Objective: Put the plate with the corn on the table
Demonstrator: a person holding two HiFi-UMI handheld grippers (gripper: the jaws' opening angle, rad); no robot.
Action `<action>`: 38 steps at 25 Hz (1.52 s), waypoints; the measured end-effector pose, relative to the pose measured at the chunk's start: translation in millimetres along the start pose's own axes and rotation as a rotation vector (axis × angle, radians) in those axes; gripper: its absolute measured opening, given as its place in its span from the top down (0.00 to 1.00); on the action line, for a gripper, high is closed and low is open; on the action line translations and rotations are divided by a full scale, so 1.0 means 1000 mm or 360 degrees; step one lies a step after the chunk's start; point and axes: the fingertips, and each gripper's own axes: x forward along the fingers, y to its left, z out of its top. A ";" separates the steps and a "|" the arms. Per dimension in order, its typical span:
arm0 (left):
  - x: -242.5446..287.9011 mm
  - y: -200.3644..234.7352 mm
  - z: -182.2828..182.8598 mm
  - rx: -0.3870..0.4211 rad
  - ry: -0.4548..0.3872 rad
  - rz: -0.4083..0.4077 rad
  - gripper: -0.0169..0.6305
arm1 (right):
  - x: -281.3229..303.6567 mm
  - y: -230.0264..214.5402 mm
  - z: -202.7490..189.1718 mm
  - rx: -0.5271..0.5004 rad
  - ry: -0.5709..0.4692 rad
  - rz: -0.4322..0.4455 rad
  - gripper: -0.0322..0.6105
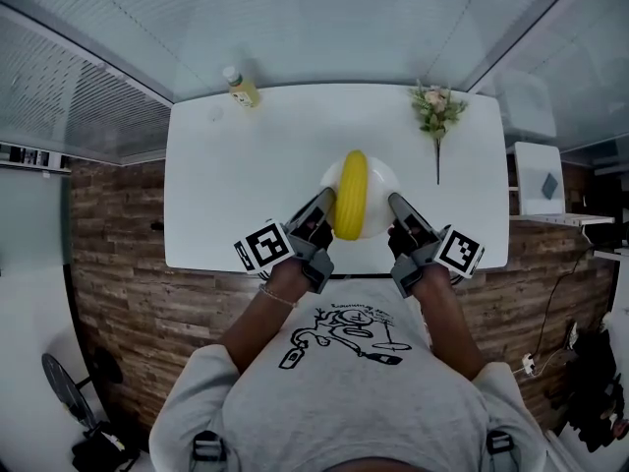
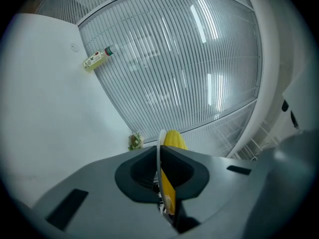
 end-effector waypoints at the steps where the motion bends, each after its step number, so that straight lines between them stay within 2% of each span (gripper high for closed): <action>1: 0.005 0.002 -0.002 -0.0002 0.0005 0.0009 0.93 | 0.000 -0.004 0.004 -0.0001 0.0005 -0.0002 0.92; 9: 0.019 0.026 -0.005 0.0002 0.0042 0.0050 0.93 | 0.008 -0.034 0.005 0.0039 0.0050 -0.0048 0.92; 20: 0.037 0.081 -0.019 0.0035 0.0145 0.0150 0.93 | 0.020 -0.090 -0.006 0.0107 0.0096 -0.0140 0.92; 38: 0.053 0.161 -0.044 -0.0034 0.0222 0.0259 0.93 | 0.034 -0.171 -0.028 0.0167 0.0176 -0.0273 0.91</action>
